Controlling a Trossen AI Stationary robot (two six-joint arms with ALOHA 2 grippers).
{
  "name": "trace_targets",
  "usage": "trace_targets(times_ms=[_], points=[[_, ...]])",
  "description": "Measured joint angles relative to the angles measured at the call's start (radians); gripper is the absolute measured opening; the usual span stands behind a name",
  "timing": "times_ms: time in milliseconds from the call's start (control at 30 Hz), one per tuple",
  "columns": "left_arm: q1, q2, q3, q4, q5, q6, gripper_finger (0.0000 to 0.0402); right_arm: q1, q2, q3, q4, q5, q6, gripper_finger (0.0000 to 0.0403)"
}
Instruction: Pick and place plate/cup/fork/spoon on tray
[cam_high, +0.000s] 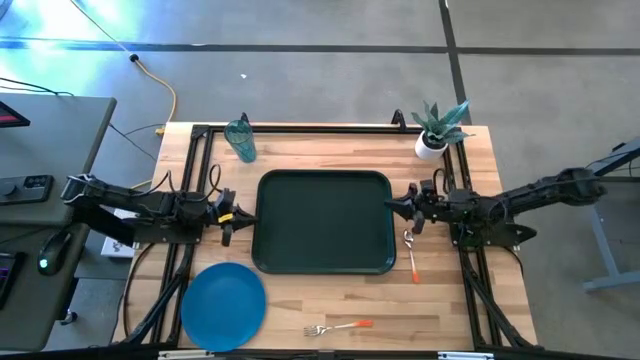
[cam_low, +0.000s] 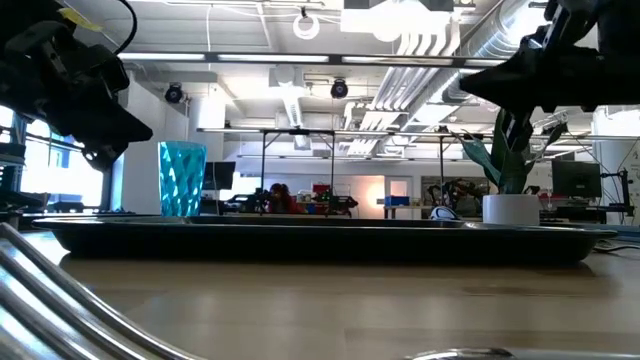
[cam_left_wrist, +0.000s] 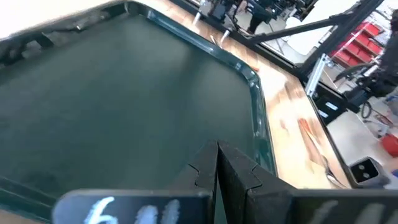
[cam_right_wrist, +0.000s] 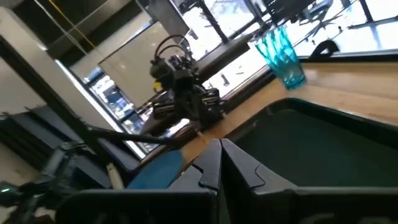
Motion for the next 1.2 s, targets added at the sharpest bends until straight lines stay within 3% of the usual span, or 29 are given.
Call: trace_targets(times_ms=[200,400,533,733,867,1200], points=[[-0.071,0.000,0.000,0.024,-0.241,0.072,0.0003,0.059,0.159,0.156,-0.081,0.035,-0.057,0.0000],[-0.076,0.000,0.000,0.025,-0.243,0.153,0.0003,0.104,0.409,0.374,-0.102,0.030,-0.251,0.0000],[-0.076,0.017,0.000,0.028,-0.320,0.187,0.0003,0.109,0.579,0.523,-0.106,0.005,-0.349,0.0000],[-0.075,0.076,0.000,0.032,-0.448,0.143,0.0003,0.108,0.757,0.755,-0.189,-0.145,-0.397,0.0000],[-0.075,0.120,0.000,0.032,-0.531,0.127,0.0003,0.108,0.826,0.924,-0.332,-0.227,-0.467,0.0000],[-0.075,0.212,-0.001,0.032,-0.521,0.026,0.0003,0.129,1.008,1.254,-0.638,-0.223,-0.605,0.0000]])
